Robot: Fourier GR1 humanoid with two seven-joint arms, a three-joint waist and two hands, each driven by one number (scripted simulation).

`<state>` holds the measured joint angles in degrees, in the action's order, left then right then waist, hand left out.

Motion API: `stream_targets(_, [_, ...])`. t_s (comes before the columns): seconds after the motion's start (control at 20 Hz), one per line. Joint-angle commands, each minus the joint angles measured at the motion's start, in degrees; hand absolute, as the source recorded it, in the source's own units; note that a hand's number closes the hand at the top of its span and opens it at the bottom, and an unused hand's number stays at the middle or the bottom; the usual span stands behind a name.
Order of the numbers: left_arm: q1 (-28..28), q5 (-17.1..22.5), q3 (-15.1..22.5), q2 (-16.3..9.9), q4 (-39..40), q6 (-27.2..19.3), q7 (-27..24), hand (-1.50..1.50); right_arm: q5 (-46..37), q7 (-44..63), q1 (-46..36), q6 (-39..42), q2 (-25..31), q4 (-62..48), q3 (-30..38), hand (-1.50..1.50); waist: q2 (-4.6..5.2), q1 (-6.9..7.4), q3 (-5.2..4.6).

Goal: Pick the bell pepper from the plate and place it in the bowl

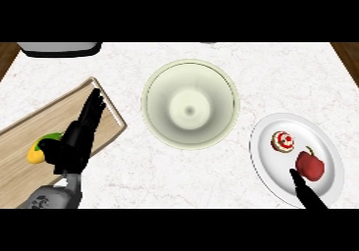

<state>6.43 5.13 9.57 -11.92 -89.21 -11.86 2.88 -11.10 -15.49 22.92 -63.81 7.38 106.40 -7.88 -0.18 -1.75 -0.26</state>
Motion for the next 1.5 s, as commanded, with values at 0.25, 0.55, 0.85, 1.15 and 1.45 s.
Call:
stream_targets(0.25, [-0.1,-0.5,1.7,1.0,-1.9,1.1,1.5,0.00,-13.0,30.1,9.0,6.0,4.2,11.4,0.5,-1.50,0.66,2.85,-0.05])
stream_targets(0.55, [2.2,1.4,-1.7,-0.5,1.1,3.5,0.5,0.00,-20.6,49.7,10.7,16.4,6.2,19.6,0.6,-1.50,0.61,2.49,0.01])
stream_targets(0.85, [1.7,-3.2,2.1,4.3,-1.5,-0.8,3.6,0.00,-28.1,60.4,-0.1,23.8,3.4,13.6,1.1,-1.50,0.22,1.98,0.23])
stream_targets(1.15, [-2.4,-4.7,0.9,4.4,-4.0,0.5,2.6,0.00,-25.7,50.6,0.3,20.7,-0.4,9.3,-0.7,-1.50,0.09,1.85,0.28])
stream_targets(1.45, [5.7,-1.5,-5.7,2.6,4.8,5.2,0.5,0.00,-18.0,43.8,5.4,20.7,0.3,17.7,-0.9,-1.50,0.15,1.25,0.26])
